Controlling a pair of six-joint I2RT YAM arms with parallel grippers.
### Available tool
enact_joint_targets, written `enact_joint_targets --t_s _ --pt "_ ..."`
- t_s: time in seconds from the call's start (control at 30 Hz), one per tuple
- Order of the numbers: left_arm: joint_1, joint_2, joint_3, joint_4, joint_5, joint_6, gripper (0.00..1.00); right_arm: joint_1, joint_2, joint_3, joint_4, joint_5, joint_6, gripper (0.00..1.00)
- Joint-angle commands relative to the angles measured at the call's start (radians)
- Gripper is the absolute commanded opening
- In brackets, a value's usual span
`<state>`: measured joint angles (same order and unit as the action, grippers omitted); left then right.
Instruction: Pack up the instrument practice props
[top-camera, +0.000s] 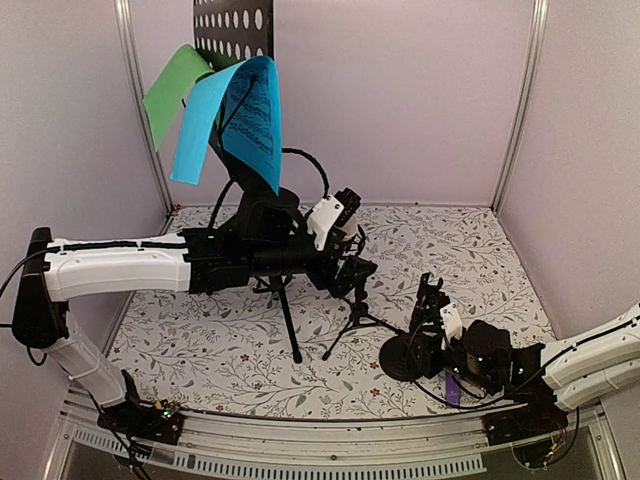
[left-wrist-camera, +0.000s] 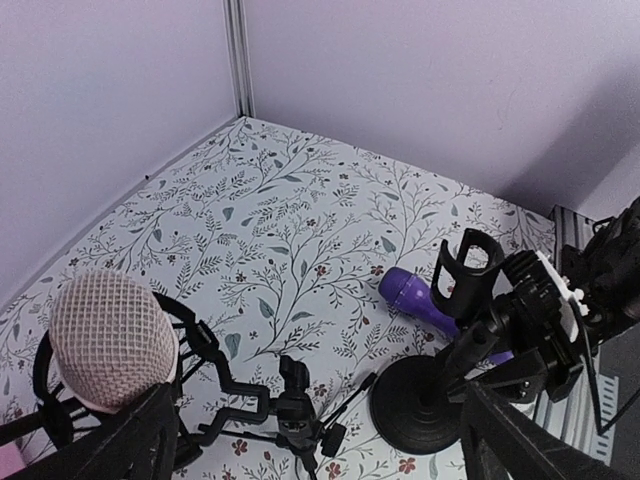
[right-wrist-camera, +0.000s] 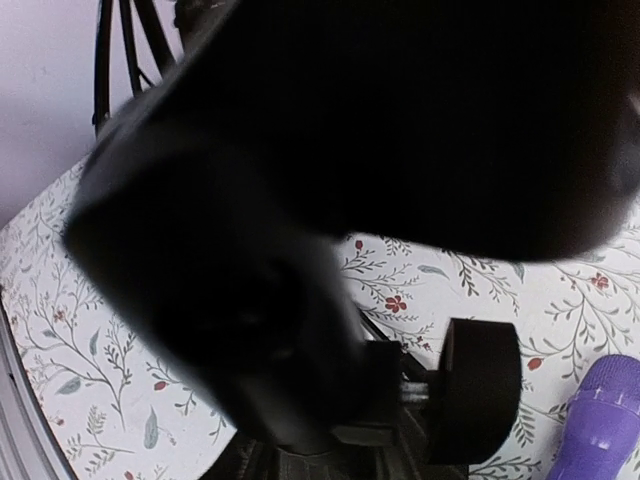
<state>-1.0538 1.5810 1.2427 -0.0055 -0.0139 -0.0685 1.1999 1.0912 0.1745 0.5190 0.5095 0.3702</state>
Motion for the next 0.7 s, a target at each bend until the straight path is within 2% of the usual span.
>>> enact_joint_targets --t_s 0.0,0.1,0.17,0.47,0.57,0.67 --pt "-0.012 -0.003 -0.022 0.012 -0.013 -0.033 0.99 0.007 0.009 -0.008 0.079 -0.013 -0.060 0.26" --pt "-0.018 0.004 -0.025 0.012 -0.018 -0.043 0.99 0.007 -0.002 -0.017 0.078 -0.003 -0.061 0.11" --pt "-0.022 0.009 -0.025 0.013 -0.022 -0.045 0.99 0.007 -0.008 -0.022 0.076 0.014 -0.068 0.07" --pt "-0.046 0.034 -0.011 0.015 -0.035 -0.058 0.99 0.004 -0.020 -0.020 0.055 0.184 -0.110 0.04" --pt "-0.058 0.041 -0.007 0.015 -0.045 -0.060 0.99 -0.031 -0.017 -0.007 0.061 0.176 -0.130 0.04" --pt "-0.069 0.048 -0.001 0.007 -0.065 -0.064 0.99 -0.096 -0.018 0.011 0.069 0.103 -0.167 0.04"
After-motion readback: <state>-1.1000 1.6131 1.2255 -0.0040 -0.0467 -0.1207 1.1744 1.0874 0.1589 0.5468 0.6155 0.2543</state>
